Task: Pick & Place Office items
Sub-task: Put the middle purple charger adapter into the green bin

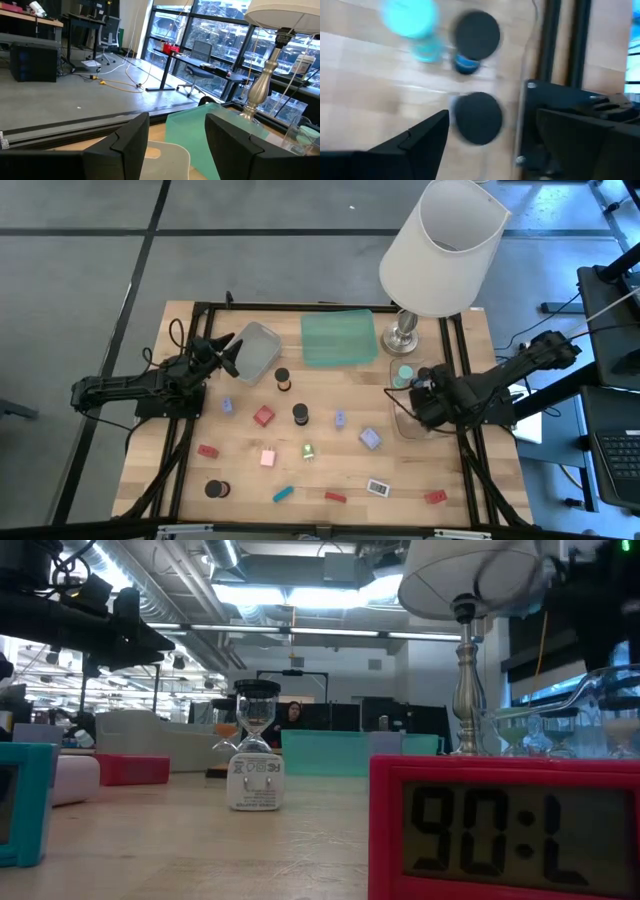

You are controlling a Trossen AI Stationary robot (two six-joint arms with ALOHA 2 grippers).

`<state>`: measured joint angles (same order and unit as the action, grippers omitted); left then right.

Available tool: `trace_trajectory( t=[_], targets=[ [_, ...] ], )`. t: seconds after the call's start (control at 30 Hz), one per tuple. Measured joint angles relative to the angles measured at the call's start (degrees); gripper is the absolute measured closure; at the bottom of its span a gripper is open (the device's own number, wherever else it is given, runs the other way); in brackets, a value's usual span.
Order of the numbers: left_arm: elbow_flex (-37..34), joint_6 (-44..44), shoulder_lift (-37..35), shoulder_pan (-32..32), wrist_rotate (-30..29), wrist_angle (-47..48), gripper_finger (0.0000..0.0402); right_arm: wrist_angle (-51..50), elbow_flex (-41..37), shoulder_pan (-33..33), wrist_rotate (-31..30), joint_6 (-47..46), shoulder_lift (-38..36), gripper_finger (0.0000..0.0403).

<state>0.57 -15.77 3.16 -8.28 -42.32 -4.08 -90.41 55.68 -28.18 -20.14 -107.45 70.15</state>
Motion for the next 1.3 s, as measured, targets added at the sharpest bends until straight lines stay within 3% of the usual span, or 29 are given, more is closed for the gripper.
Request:
trace_trajectory(
  t=[0.17, 0.33, 0.53, 0.63, 0.9, 1.07, 1.3],
  targets=[
    [0.0, 0.0, 0.0, 0.0, 0.0, 0.0, 0.0212, 4.2, 9.4, -0.2, -8.4, 2.4, 0.8, 0.0102],
    [0.0, 0.0, 0.0, 0.0, 0.0, -0.1, 0.0210, 22.6, 12.1, -0.8, -18.0, 13.8, 3.9, 0.0112],
    [0.0, 0.0, 0.0, 0.0, 0.0, -0.3, 0.0212, 48.1, 12.1, 1.0, -16.5, 31.5, 13.5, 0.0119],
    [0.0, 0.0, 0.0, 0.0, 0.0, -0.3, 0.0210, 52.7, 12.1, 3.1, -13.1, 29.1, 18.1, 0.0119],
    [0.0, 0.0, 0.0, 0.0, 0.0, -0.3, 0.0212, 55.6, 12.1, 8.3, -12.5, 22.3, 27.6, 0.0119],
    [0.0, 0.0, 0.0, 0.0, 0.0, -0.3, 0.0210, 58.0, 12.1, 9.7, -13.3, 21.6, 29.7, 0.0119],
    [0.0, 0.0, 0.0, 0.0, 0.0, -0.3, 0.0211, 58.9, 12.1, 9.3, -10.2, 13.4, 31.5, 0.0119]
  ],
)
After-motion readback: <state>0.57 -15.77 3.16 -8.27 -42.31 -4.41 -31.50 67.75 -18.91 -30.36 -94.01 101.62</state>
